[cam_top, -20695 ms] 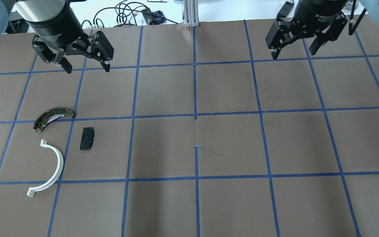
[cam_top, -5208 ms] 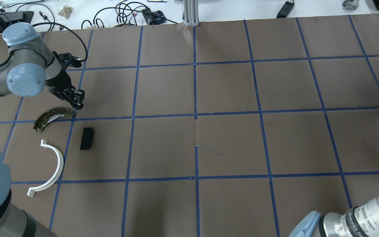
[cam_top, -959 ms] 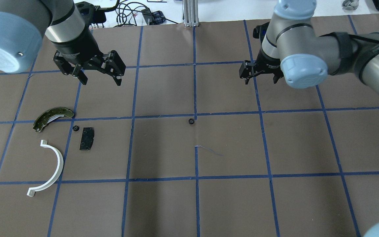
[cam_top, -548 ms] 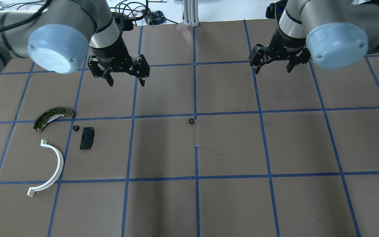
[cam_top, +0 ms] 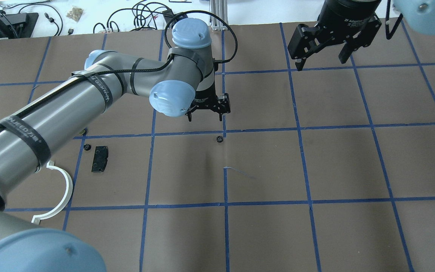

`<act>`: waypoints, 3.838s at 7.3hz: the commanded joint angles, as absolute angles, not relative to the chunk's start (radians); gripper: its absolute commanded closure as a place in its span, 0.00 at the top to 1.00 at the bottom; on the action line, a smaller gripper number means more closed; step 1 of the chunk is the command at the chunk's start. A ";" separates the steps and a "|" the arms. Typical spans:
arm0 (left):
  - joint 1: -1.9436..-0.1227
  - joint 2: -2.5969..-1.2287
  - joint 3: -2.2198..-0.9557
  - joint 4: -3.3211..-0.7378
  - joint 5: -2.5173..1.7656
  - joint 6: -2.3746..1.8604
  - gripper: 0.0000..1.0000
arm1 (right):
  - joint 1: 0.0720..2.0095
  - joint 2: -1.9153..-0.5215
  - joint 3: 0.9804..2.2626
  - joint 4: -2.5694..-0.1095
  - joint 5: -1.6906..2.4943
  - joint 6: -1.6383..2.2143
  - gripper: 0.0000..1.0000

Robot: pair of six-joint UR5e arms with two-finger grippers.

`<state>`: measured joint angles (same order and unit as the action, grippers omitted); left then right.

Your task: Place bearing gear from tray to pile

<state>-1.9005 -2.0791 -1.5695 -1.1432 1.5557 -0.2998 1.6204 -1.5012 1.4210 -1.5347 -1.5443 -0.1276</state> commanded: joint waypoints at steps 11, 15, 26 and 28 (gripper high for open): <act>-1.953 -2.123 -1.681 -0.977 1.549 -0.385 0.71 | 1.549 -1.525 1.462 -1.513 -1.546 -0.101 1.00; -1.950 -2.145 -1.669 -0.965 1.539 -0.408 0.32 | 1.555 -1.551 1.506 -1.525 -1.546 -0.100 1.00; -1.397 -1.786 -2.009 -1.052 1.568 0.313 0.05 | 1.554 -1.551 1.506 -1.525 -1.543 -0.103 1.00; -1.283 -1.770 -2.092 -0.926 1.597 0.405 0.05 | 1.554 -1.551 1.508 -1.525 -1.546 -0.117 1.00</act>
<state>-1.3600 -1.7807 -2.0401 -0.9950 1.5812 0.3398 1.5540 -1.5508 1.5069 -1.5248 -1.5459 -0.1124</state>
